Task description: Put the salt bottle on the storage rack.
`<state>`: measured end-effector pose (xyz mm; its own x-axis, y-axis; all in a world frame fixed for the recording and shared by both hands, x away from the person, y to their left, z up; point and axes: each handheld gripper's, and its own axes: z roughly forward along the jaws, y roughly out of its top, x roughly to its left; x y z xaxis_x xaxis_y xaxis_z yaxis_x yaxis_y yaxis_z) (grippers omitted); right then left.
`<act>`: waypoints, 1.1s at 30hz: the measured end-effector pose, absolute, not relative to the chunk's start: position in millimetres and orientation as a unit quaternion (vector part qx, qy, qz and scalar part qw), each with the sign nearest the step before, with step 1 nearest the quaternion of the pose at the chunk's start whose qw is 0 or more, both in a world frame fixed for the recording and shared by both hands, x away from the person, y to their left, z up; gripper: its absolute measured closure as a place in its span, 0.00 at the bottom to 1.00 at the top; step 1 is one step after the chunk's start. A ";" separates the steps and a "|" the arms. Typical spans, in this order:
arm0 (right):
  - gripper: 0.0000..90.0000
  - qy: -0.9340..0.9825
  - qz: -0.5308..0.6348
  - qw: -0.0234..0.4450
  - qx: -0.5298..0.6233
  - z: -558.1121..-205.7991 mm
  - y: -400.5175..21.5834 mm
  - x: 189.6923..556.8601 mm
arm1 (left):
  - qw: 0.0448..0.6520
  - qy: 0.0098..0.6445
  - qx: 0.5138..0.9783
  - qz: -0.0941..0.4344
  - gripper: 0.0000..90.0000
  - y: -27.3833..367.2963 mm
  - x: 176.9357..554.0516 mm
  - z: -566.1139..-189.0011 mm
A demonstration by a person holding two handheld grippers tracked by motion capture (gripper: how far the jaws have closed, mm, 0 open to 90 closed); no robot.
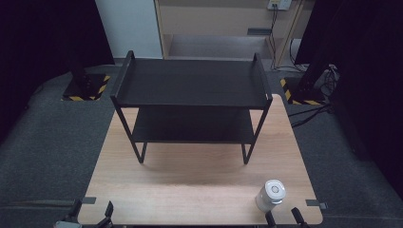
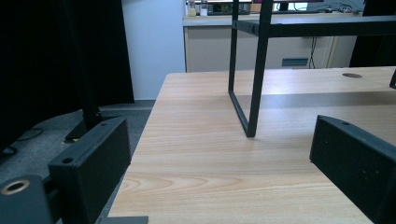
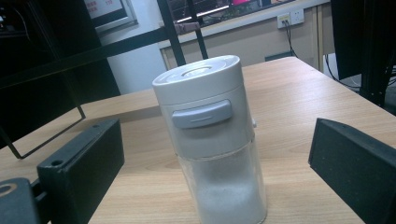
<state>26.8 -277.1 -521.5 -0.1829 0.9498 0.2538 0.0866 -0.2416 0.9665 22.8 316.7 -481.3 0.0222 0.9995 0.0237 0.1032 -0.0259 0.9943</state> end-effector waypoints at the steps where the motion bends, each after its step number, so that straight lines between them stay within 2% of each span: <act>1: 0.04 0.494 0.589 0.368 0.523 -521.6 -277.0 26.1 | 0.472 0.514 0.537 0.474 0.05 316.8 22.4 -481.6; 33: 0.03 0.512 0.561 0.398 0.514 -520.9 -263.1 23.3 | 0.475 0.511 0.541 0.469 0.05 317.1 25.0 -482.1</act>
